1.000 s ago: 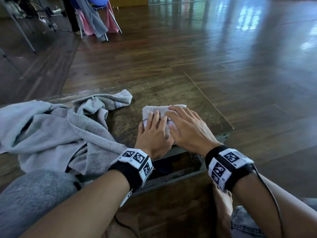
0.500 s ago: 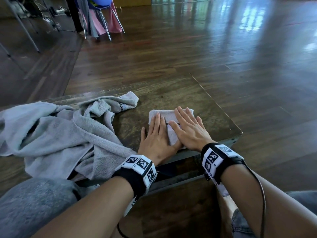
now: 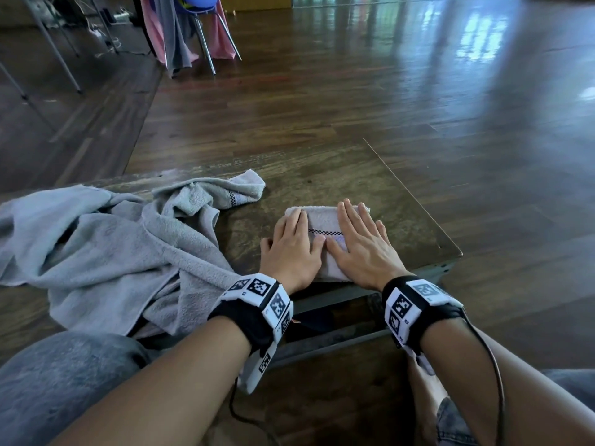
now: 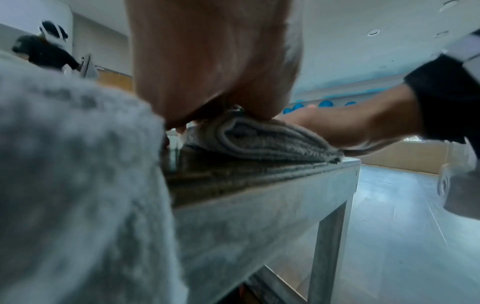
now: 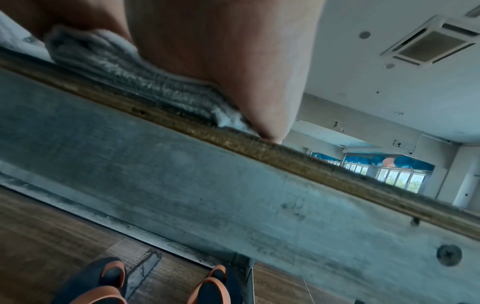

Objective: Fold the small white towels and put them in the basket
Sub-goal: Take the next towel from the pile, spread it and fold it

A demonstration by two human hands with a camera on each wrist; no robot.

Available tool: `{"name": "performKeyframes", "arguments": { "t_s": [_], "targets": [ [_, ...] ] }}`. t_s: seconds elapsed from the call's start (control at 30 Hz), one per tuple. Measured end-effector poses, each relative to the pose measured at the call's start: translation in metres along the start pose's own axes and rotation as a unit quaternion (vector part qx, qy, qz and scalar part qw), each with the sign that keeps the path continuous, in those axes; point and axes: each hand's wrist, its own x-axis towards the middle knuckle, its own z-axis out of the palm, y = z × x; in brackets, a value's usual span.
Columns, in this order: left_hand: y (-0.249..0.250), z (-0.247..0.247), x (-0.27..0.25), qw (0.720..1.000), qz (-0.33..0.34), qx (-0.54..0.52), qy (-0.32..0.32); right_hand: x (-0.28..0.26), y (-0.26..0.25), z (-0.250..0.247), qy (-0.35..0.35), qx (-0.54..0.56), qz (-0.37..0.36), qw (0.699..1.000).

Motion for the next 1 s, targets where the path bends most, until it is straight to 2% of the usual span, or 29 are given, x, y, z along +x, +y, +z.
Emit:
{"name": "performKeyframes", "arguments": {
  "t_s": [0.2, 0.43, 0.5, 0.6, 0.7, 0.77, 0.83, 1.0],
  "targets": [
    [-0.006, 0.008, 0.004, 0.998, -0.04, 0.023, -0.04, 0.002, 0.0, 0.0, 0.006, 0.034, 0.047, 0.998],
    [-0.006, 0.004, 0.006, 0.997, -0.051, 0.02, -0.062, 0.004, 0.0, 0.002, 0.01, 0.041, 0.098, 0.994],
    [-0.003, 0.002, 0.006, 0.997, -0.061, 0.007, -0.039, 0.004, 0.0, 0.004, 0.017, 0.046, 0.101, 0.994],
    [0.002, -0.007, 0.005, 0.993, -0.108, -0.015, 0.044, 0.006, 0.0, 0.003, 0.016, 0.069, 0.112, 0.991],
    [0.004, -0.019, 0.01, 0.986, -0.139, 0.006, 0.088, 0.009, 0.004, -0.006, 0.017, 0.15, 0.138, 0.979],
    [0.002, -0.031, 0.014, 0.987, -0.146, -0.043, 0.05, 0.008, 0.009, -0.012, 0.025, 0.203, 0.146, 0.968],
    [-0.001, -0.043, 0.013, 0.988, -0.133, -0.074, -0.011, 0.002, 0.015, -0.015, 0.031, 0.195, 0.121, 0.973],
    [-0.009, -0.057, -0.009, 0.994, -0.028, 0.0, -0.102, -0.011, 0.02, -0.012, 0.039, 0.119, 0.015, 0.992]
  ]
}}
